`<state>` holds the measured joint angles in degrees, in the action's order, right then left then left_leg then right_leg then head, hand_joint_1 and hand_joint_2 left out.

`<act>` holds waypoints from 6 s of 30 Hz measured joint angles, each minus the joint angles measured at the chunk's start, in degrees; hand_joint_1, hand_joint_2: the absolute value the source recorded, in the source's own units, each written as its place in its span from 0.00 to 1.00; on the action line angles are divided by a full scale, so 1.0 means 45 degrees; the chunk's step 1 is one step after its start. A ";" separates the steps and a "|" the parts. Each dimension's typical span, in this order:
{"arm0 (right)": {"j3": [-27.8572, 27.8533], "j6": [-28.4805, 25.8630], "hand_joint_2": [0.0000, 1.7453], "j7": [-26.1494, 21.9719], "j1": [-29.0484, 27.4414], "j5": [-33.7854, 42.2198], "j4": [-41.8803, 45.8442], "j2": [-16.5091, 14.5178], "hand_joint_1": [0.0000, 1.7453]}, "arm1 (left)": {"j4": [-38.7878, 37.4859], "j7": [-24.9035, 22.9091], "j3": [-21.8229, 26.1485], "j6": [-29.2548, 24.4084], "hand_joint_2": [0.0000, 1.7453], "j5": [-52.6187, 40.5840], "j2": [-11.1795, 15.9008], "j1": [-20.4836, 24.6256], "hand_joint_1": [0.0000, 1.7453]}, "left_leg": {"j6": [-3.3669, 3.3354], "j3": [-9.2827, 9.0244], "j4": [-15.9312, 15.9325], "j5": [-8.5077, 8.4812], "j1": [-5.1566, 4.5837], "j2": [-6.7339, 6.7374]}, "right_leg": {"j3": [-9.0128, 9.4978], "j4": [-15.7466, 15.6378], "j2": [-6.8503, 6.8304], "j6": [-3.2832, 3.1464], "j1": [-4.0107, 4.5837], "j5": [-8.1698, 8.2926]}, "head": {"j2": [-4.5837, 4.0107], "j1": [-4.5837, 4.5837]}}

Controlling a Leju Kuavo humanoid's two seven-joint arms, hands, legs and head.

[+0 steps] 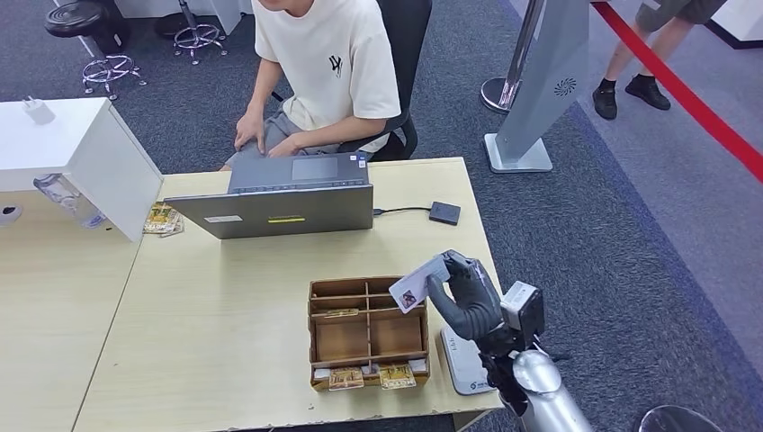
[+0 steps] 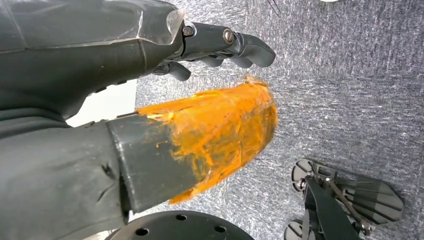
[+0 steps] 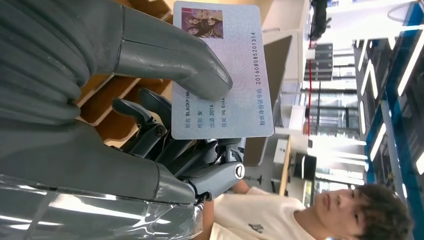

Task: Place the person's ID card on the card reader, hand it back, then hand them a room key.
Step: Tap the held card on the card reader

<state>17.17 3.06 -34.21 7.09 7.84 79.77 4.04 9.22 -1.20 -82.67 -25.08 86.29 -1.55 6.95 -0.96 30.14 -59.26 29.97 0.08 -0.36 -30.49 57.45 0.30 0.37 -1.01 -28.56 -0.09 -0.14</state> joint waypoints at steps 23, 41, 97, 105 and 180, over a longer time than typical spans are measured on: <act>-0.3070 0.3565 1.00 -0.0333 -0.0775 -0.0498 -0.1075 0.2224 1.00 | 0.0000 0.0112 0.0050 0.0092 0.00 0.0000 0.0017 -0.0022 0.00 | -0.0002 0.0006 -0.0003 0.0001 -0.0003 -0.0001 | -0.0005 -0.0005 -0.0001 0.0005 -0.0003 0.0003 | 0.0000 -0.0002; -0.3316 0.2435 1.00 0.0070 -0.1161 -0.3783 -0.1807 0.3031 1.00 | 0.0000 0.0113 0.0051 0.0181 0.00 0.0000 0.0047 -0.0022 0.00 | -0.0002 0.0009 -0.0002 0.0001 -0.0003 0.0000 | -0.0006 -0.0005 0.0000 0.0006 0.0002 0.0004 | 0.0000 -0.0002; -0.0921 0.1036 1.00 0.0638 0.0532 -0.6585 -0.3988 0.3779 1.00 | 0.0000 0.0287 0.0633 0.0095 0.00 0.0005 -0.0001 -0.0035 0.00 | -0.0002 0.0012 -0.0003 0.0000 -0.0004 -0.0002 | -0.0005 -0.0005 -0.0001 0.0012 -0.0002 0.0008 | 0.0000 -0.0002; -0.0559 0.1218 1.00 0.0697 0.0705 -0.6658 -0.4097 0.4082 1.00 | 0.0000 0.0267 0.0686 0.0098 0.00 0.0005 0.0000 -0.0038 0.00 | -0.0002 0.0011 -0.0003 0.0000 -0.0004 -0.0002 | -0.0005 -0.0005 -0.0001 0.0012 -0.0001 0.0008 | 0.0000 -0.0002; -0.2622 -0.8708 1.00 -0.1321 -0.1007 -0.7781 0.2652 -0.1393 1.00 | 0.0000 0.0072 0.1104 0.0006 0.00 -0.0050 -0.0295 -0.0085 0.00 | 0.0000 0.0016 0.0000 -0.0001 0.0002 0.0009 | -0.0009 -0.0001 0.0006 0.0011 0.0009 0.0009 | 0.0000 -0.0001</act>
<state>5.38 -36.12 -40.16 2.56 -27.18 91.70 -2.22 9.22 -0.88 -77.70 -25.05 86.07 -2.88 6.57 -0.96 30.21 -59.26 29.96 0.09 -0.32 -30.53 57.44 0.33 0.42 -0.97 -28.52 -0.09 -0.15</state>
